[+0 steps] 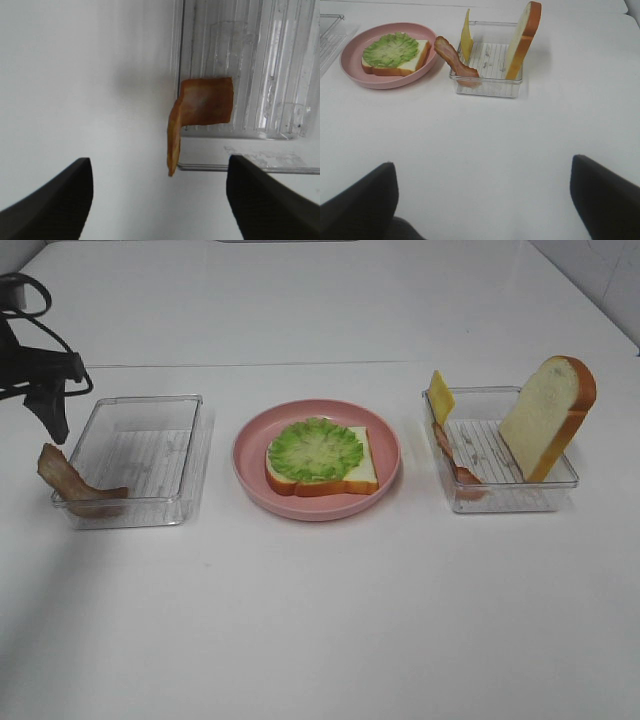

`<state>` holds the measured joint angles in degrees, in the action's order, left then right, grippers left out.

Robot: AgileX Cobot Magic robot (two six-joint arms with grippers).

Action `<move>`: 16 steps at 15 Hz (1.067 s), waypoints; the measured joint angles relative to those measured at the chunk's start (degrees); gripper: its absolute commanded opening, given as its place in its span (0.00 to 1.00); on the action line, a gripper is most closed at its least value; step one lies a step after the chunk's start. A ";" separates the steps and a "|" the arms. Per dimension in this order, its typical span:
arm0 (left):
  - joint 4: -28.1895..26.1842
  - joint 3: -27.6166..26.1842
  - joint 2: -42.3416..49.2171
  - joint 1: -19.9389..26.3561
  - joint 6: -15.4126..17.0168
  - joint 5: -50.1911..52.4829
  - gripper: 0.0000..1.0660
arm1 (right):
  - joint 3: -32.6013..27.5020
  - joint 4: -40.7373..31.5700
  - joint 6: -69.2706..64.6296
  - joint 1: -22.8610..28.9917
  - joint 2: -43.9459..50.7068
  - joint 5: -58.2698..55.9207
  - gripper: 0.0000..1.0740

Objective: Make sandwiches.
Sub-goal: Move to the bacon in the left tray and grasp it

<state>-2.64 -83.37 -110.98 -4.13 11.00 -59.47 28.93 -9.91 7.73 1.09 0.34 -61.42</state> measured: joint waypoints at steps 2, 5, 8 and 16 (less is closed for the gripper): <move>-0.86 0.00 -3.09 0.00 -0.06 1.66 0.62 | 0.00 0.00 0.00 0.00 0.00 0.00 0.82; -1.66 0.11 -5.39 0.00 -0.06 3.78 0.56 | 0.00 0.00 0.00 0.00 0.00 0.00 0.82; -1.83 0.11 -6.65 0.00 -0.06 4.24 0.49 | 0.00 0.00 0.00 0.00 0.00 0.00 0.82; -2.86 0.11 -6.70 0.00 0.17 5.10 0.00 | 0.00 0.00 0.00 0.00 0.00 0.00 0.82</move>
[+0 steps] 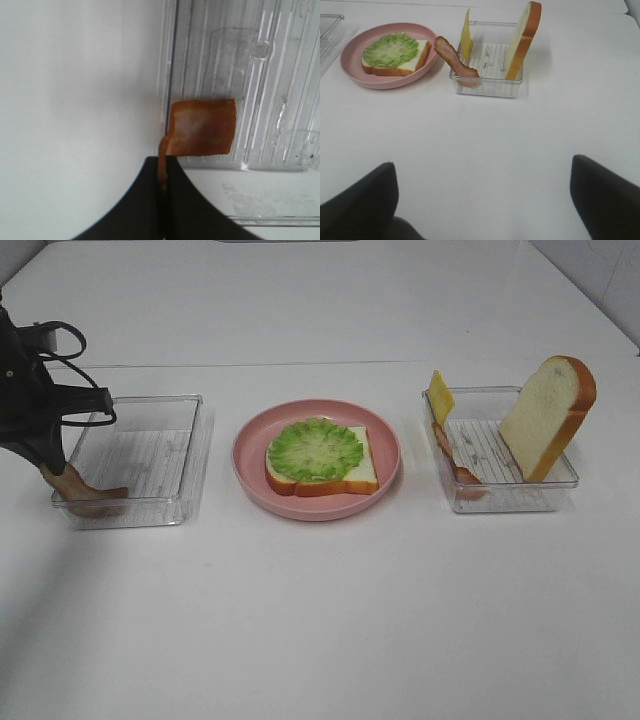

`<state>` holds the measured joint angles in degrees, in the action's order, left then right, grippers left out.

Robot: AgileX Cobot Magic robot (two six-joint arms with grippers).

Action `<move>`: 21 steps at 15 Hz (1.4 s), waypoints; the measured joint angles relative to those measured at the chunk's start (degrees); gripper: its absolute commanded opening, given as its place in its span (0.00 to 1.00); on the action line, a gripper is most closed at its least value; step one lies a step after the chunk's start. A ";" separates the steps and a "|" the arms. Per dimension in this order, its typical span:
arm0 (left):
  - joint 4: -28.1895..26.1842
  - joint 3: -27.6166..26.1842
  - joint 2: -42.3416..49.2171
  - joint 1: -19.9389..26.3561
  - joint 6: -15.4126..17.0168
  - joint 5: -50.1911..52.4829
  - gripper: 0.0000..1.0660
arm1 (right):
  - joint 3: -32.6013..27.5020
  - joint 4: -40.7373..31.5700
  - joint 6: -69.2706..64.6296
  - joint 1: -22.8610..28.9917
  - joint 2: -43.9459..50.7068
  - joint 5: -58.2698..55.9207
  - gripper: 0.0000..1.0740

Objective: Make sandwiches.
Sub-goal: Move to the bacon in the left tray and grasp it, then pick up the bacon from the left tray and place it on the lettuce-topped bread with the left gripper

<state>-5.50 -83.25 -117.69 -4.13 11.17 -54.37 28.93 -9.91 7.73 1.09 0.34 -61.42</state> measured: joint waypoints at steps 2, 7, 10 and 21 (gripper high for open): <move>-1.09 0.00 0.00 0.00 -0.23 0.23 0.00 | 0.00 0.00 0.00 0.00 0.00 0.00 0.82; -9.28 -2.01 5.16 0.00 -4.24 2.52 0.00 | 0.00 0.00 0.00 0.00 0.00 0.00 0.82; -22.40 -4.35 6.36 -1.09 -12.15 4.64 0.00 | 0.00 0.00 0.00 0.00 0.00 0.00 0.82; -61.36 -6.53 -0.97 -16.67 -34.38 20.11 0.00 | 0.00 0.00 0.00 0.00 0.00 0.00 0.82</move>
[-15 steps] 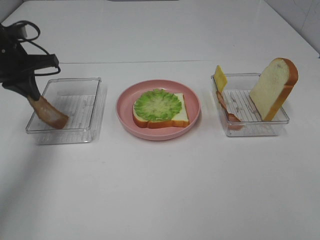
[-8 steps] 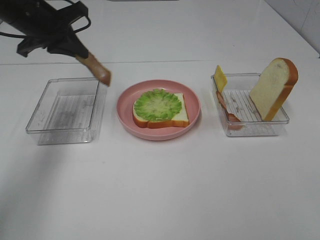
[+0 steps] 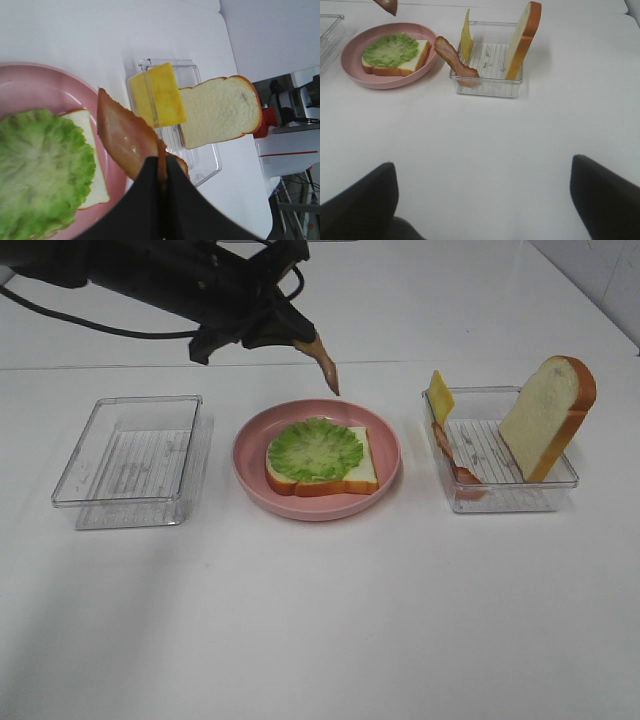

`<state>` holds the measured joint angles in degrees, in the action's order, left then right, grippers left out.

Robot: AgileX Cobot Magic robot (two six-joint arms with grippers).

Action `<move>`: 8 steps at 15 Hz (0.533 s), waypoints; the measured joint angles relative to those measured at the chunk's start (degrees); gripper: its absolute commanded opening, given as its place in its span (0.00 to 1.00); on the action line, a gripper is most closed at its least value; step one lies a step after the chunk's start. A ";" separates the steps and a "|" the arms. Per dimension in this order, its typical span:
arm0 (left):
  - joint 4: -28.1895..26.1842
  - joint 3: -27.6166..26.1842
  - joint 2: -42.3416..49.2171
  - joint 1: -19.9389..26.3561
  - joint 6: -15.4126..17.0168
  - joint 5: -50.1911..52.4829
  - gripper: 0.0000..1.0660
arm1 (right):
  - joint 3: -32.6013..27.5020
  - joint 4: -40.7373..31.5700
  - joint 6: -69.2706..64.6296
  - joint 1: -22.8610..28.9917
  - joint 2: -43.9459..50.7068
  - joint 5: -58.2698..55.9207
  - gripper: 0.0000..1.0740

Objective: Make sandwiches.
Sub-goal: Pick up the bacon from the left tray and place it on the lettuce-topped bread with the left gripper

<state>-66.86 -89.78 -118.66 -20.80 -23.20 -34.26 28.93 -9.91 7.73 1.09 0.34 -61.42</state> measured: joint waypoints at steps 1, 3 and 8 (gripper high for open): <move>-1.15 -1.55 -2.01 -1.38 -0.34 0.00 0.00 | 0.00 0.00 0.00 0.00 0.00 0.00 0.82; -2.98 -4.64 -5.73 -3.38 -0.34 -0.17 0.00 | 0.00 0.00 0.00 0.00 0.00 0.00 0.82; 0.86 -6.47 -10.08 -4.47 0.52 -1.83 0.00 | 0.00 0.00 0.00 0.00 0.00 0.00 0.82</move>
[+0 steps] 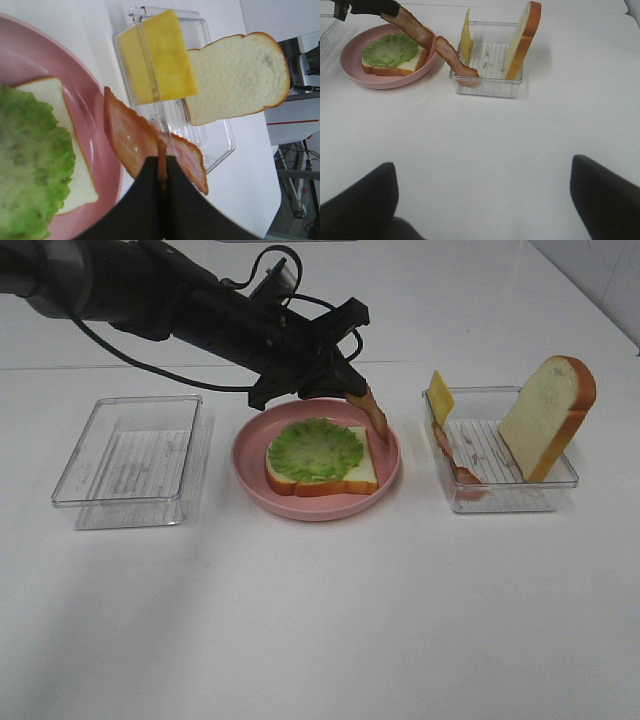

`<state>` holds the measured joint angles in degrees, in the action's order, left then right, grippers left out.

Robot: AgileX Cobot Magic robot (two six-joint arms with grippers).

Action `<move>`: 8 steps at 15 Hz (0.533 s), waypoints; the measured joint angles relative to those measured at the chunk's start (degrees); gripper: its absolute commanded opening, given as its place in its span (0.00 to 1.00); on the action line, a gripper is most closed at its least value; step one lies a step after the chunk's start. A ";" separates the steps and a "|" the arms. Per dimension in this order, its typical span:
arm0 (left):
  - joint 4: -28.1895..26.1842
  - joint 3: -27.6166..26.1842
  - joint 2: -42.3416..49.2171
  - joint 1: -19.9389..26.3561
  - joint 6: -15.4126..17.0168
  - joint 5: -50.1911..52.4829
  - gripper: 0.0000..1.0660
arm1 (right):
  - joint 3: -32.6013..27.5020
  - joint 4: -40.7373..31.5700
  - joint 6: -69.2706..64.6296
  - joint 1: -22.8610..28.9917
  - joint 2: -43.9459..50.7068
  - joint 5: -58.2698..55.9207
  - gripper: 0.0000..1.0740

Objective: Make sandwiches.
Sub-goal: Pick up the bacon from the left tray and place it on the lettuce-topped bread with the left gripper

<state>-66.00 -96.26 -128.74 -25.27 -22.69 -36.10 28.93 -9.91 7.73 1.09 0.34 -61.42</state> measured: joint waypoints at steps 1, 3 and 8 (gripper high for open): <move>2.01 -0.06 0.06 0.52 1.20 -0.29 0.00 | 0.00 0.00 0.00 0.00 0.00 0.00 0.82; 6.88 -0.11 0.06 1.43 4.98 -1.55 0.00 | 0.00 0.00 0.00 0.00 0.00 0.00 0.82; 26.01 -0.11 0.06 2.69 18.56 -4.81 0.55 | 0.00 0.00 0.00 0.00 0.00 0.00 0.82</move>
<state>-39.99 -96.37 -128.69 -22.57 -4.13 -40.91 28.93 -9.91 7.73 1.09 0.34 -61.42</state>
